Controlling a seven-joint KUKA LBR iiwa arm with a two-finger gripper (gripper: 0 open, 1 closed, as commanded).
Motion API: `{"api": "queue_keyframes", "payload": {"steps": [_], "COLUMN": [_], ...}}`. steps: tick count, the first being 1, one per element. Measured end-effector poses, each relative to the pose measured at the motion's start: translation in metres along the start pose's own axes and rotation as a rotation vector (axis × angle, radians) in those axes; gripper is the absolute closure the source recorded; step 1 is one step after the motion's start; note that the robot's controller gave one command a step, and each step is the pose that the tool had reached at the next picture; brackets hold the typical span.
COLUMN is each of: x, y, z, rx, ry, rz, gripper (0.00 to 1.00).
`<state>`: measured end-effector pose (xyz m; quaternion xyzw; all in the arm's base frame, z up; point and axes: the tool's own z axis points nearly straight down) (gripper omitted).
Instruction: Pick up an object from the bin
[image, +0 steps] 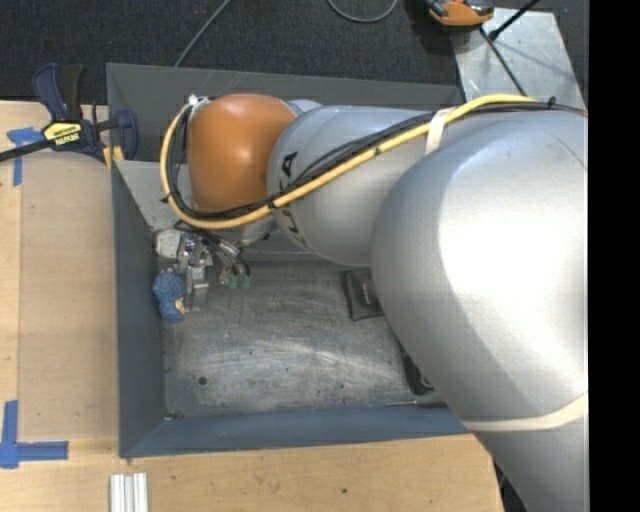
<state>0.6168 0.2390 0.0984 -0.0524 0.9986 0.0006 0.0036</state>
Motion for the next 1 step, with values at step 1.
{"api": "queue_keyframes", "payload": {"steps": [1], "x": [0.0000], "y": [-0.0021], "z": [-0.1358], "rx": [-0.002], "ry": [-0.006], "rz": [0.022], "gripper": [1.00]}}
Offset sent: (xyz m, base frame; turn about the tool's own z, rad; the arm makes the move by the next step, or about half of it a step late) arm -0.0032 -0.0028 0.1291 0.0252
